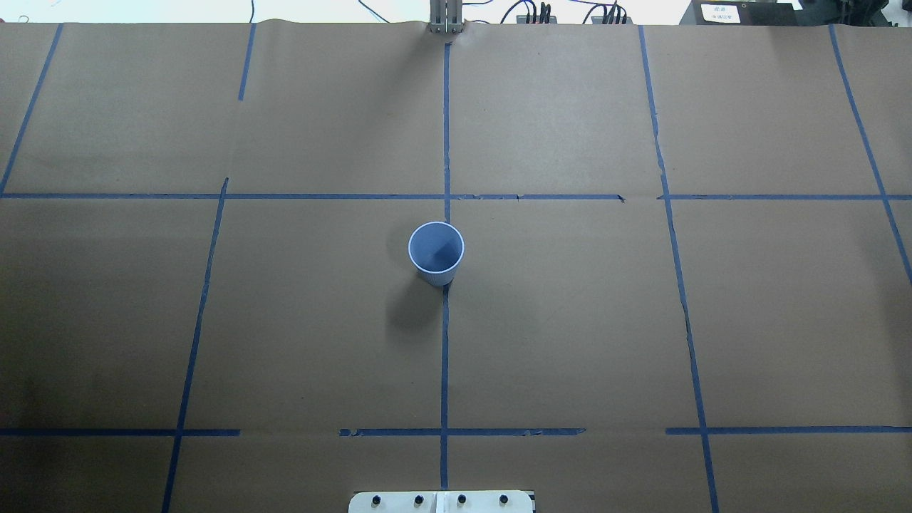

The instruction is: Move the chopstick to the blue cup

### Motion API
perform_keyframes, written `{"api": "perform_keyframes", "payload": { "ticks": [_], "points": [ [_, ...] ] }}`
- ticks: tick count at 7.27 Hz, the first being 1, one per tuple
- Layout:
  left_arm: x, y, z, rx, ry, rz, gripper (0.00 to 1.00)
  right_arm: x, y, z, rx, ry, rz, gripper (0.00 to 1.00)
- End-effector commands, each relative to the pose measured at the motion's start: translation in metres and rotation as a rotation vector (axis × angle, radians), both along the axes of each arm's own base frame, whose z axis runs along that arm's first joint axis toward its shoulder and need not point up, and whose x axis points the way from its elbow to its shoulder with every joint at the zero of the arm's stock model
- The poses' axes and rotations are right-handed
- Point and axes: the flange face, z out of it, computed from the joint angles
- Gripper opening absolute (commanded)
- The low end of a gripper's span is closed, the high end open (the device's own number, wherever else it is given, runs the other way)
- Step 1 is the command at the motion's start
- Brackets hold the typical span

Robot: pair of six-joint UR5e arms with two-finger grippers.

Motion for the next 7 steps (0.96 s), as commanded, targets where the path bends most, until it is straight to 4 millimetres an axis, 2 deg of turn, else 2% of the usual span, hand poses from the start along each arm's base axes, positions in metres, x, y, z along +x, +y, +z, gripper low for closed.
{"api": "perform_keyframes", "payload": {
  "ticks": [1, 3, 5, 7],
  "points": [
    [0.0, 0.0, -0.004, 0.006, -0.002, 0.0, 1.0, 0.005, 0.01, 0.062, 0.019, 0.014, 0.028, 0.97],
    [0.0, 0.0, -0.005, 0.009, 0.0, 0.001, 1.0, 0.011, -0.017, 0.06, 0.026, 0.045, 0.048, 0.94],
    [0.0, -0.001, -0.007, 0.014, 0.0, 0.001, 1.0, 0.016, -0.035, 0.071, 0.01, 0.077, 0.05, 0.88],
    [0.001, -0.001, -0.007, 0.012, 0.002, 0.001, 1.0, 0.016, -0.039, 0.074, 0.002, 0.076, 0.05, 0.59]
  ]
}}
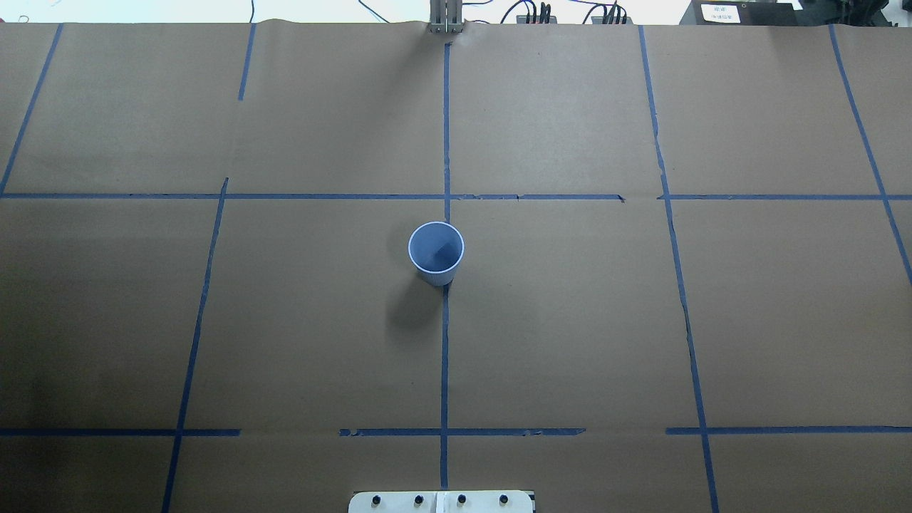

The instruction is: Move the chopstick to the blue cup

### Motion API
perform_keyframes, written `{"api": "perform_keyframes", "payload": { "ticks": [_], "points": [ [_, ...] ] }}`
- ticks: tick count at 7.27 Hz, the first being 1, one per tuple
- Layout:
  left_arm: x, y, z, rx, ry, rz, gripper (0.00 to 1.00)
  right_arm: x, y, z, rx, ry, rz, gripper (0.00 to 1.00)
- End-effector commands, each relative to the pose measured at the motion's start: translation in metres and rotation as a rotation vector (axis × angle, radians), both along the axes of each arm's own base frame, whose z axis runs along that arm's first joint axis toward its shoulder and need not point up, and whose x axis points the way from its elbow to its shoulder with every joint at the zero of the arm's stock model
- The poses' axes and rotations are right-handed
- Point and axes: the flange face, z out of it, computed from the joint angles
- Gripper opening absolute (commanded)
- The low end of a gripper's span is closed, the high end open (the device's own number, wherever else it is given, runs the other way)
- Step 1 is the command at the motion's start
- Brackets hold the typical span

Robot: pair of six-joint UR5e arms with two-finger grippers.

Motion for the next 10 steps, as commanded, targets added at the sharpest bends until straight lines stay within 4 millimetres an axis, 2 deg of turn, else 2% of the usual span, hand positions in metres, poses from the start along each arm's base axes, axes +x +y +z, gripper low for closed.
{"api": "perform_keyframes", "payload": {
  "ticks": [1, 2, 3, 5, 6, 7, 10],
  "points": [
    [0.0, 0.0, 0.0, 0.0, 0.001, -0.001, 1.0, 0.0, 0.002, 0.005, -0.01, -0.001, 0.0, 0.29],
    [0.0, 0.0, 0.0, 0.0, 0.001, -0.001, 1.0, -0.001, 0.004, 0.006, -0.011, -0.006, -0.001, 0.13],
    [0.0, 0.0, 0.0, 0.0, 0.001, 0.0, 1.0, 0.0, 0.003, 0.002, 0.009, -0.003, -0.008, 0.04],
    [0.0, 0.0, 0.0, 0.001, 0.001, 0.0, 1.0, 0.014, -0.001, -0.016, 0.061, -0.01, 0.018, 0.0],
    [0.0, 0.0, 0.0, -0.001, 0.001, -0.001, 1.0, 0.028, -0.003, -0.038, 0.098, -0.022, 0.044, 0.0],
    [0.0, 0.0, 0.0, -0.001, 0.001, -0.001, 1.0, 0.049, -0.001, -0.071, 0.158, -0.015, 0.083, 0.0],
    [0.0, 0.0, -0.001, 0.0, 0.001, -0.001, 1.0, 0.071, 0.008, -0.161, 0.155, -0.012, 0.05, 0.0]
  ]
}}
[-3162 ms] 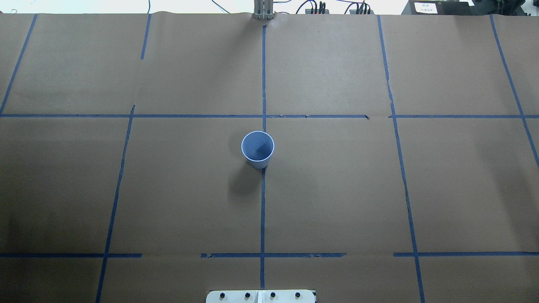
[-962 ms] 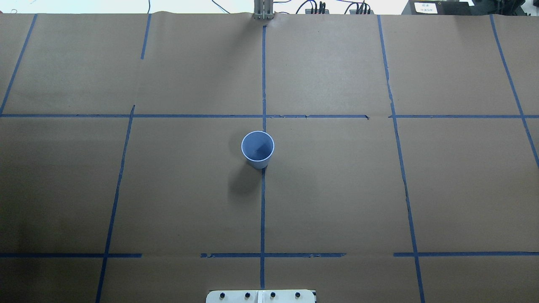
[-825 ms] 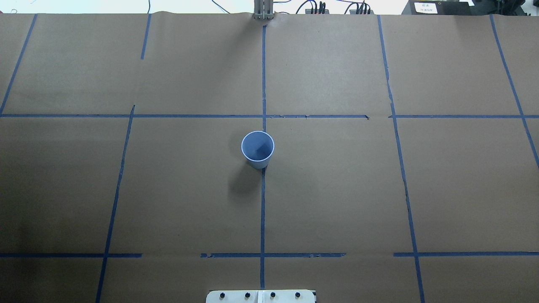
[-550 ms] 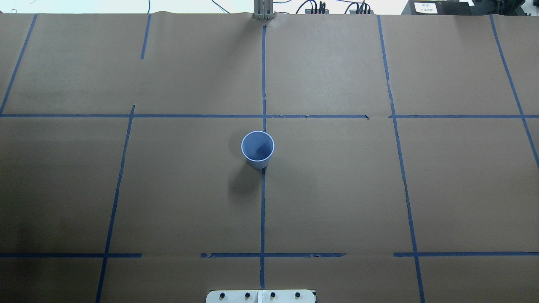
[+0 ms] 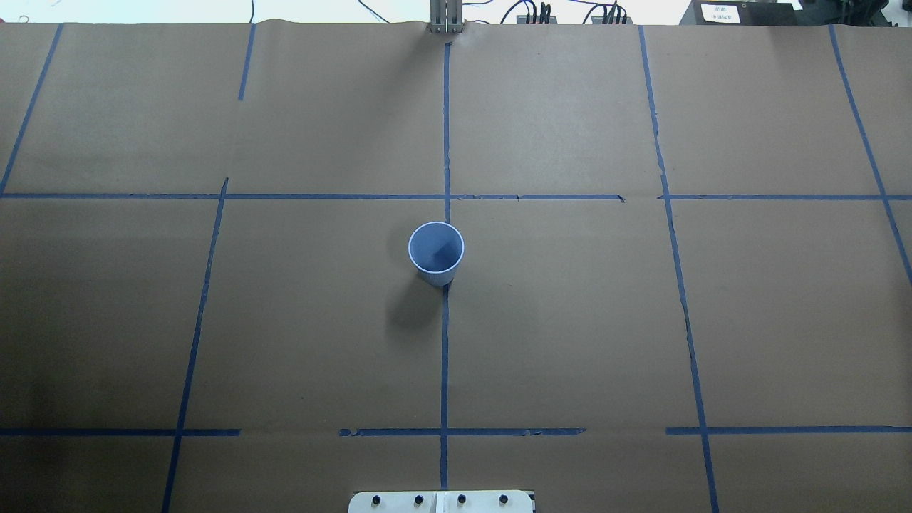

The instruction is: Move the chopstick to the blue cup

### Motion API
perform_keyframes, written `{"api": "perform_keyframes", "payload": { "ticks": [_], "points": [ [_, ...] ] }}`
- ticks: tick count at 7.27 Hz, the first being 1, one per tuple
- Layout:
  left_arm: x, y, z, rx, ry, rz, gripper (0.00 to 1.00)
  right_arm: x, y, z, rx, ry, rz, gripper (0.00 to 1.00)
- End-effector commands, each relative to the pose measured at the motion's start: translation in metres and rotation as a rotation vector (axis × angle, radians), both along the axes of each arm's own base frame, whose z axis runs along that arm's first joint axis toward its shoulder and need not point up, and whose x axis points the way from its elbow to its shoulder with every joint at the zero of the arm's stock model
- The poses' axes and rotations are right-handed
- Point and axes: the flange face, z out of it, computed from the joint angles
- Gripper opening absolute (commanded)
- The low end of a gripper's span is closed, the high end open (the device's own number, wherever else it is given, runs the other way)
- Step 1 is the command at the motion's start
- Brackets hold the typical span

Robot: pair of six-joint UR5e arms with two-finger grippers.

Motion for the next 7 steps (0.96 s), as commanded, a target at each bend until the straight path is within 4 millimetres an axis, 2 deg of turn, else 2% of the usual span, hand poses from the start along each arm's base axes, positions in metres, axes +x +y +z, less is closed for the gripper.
{"api": "perform_keyframes", "payload": {
  "ticks": [1, 2, 3, 4, 5, 6, 7],
  "points": [
    [0.001, 0.0, -0.001, 0.001, 0.0, 0.001, 1.0, 0.019, 0.018, -0.054, -0.027, 0.013, -0.081, 0.0],
    [0.001, 0.0, -0.001, 0.001, 0.0, 0.001, 1.0, 0.014, 0.014, -0.087, -0.028, 0.025, -0.115, 0.0],
    [0.001, 0.0, -0.001, 0.001, 0.002, 0.002, 1.0, -0.002, 0.008, -0.102, -0.032, 0.014, -0.14, 0.0],
    [0.001, 0.0, -0.001, 0.002, 0.0, 0.002, 1.0, -0.036, -0.012, -0.115, -0.008, 0.002, -0.211, 0.0],
    [0.001, -0.001, -0.001, 0.01, -0.006, 0.008, 1.0, -0.091, -0.04, -0.138, -0.003, -0.056, -0.281, 0.0],
    [0.001, -0.001, -0.003, 0.013, -0.001, 0.006, 1.0, -0.142, -0.062, -0.161, -0.061, -0.092, -0.279, 0.0],
    [0.001, 0.0, -0.005, 0.016, 0.0, 0.008, 1.0, -0.2, -0.069, -0.187, -0.13, -0.115, -0.269, 0.0]
  ]
}}
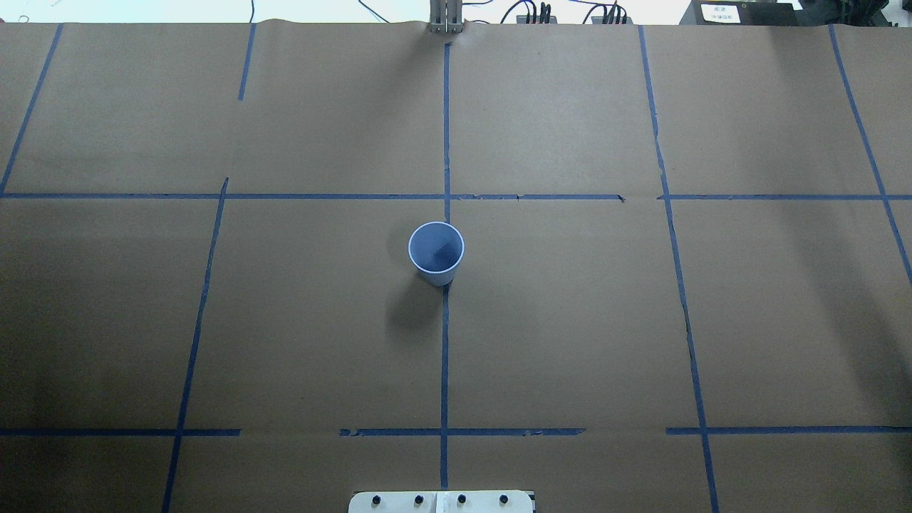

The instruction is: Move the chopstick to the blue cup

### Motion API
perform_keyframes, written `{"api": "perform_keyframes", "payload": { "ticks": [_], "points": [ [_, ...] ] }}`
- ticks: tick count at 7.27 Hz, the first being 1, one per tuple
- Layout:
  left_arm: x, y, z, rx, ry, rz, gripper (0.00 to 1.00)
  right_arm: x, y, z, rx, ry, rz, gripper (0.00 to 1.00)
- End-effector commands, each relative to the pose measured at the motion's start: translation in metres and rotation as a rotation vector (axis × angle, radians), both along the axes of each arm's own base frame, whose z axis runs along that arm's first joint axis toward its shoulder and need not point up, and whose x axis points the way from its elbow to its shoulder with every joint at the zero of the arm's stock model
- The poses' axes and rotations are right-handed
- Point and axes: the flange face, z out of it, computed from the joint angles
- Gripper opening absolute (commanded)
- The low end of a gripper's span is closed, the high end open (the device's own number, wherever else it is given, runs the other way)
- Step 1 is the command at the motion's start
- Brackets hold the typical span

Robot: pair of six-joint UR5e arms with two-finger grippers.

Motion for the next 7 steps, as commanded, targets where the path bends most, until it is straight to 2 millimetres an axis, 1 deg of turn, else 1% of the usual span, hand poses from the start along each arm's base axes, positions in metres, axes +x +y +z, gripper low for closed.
{"api": "perform_keyframes", "payload": {
  "ticks": [1, 2, 3, 4, 5, 7],
  "points": [
    [0.0, 0.0, -0.004, 0.009, 0.003, 0.0, 1.0, -0.118, -0.012, -0.073, -0.125, -0.052, 0.024, 0.0],
    [0.0, 0.001, -0.003, 0.006, 0.001, 0.0, 1.0, -0.156, -0.027, -0.125, -0.154, -0.092, 0.06, 0.0],
    [-0.001, 0.006, 0.006, -0.012, -0.006, 0.001, 1.0, -0.204, -0.028, -0.162, -0.204, -0.116, 0.07, 0.0],
    [-0.002, 0.016, 0.015, -0.029, -0.002, 0.002, 1.0, -0.237, -0.029, -0.2, -0.219, -0.138, 0.084, 0.0],
    [-0.003, 0.021, 0.018, -0.034, -0.004, 0.002, 1.0, -0.267, -0.023, -0.235, -0.258, -0.167, 0.111, 0.0],
    [-0.003, 0.021, 0.018, -0.035, -0.002, 0.002, 1.0, -0.331, -0.006, -0.311, -0.35, -0.212, 0.212, 0.0]
  ]
}}
